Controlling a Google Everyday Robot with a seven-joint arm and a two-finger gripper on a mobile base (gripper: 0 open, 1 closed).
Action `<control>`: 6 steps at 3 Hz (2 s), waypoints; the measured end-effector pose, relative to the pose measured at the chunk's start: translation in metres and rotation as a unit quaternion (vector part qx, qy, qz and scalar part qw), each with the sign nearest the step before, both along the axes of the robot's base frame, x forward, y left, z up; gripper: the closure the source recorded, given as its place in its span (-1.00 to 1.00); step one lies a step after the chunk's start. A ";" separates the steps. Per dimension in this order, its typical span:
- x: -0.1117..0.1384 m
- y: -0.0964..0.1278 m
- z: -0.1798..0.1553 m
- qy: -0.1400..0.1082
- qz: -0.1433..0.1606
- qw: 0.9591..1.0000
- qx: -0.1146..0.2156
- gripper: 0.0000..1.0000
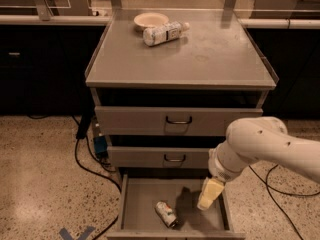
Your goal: Pick 7up can from bottom drawer and place on counter
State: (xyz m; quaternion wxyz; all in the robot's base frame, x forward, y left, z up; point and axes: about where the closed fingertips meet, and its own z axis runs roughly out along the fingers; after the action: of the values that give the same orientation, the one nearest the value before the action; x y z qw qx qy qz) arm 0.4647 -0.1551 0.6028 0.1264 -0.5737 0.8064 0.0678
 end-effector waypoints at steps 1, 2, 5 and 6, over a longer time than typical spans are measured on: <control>0.006 0.001 -0.040 0.005 0.002 1.000 0.001 -1.00; 0.014 0.007 -0.082 0.012 0.007 1.000 0.004 -1.00; 0.021 0.015 -0.167 0.047 0.018 0.998 0.027 -1.00; 0.022 0.016 -0.175 0.045 0.001 0.999 0.018 -1.00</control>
Offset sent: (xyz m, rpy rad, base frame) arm 0.0265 0.0137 -0.1354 0.0191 0.0409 0.0266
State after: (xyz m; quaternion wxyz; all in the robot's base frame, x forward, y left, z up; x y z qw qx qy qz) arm 0.4869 -0.1393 0.4281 0.0999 -0.5686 0.8093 0.1084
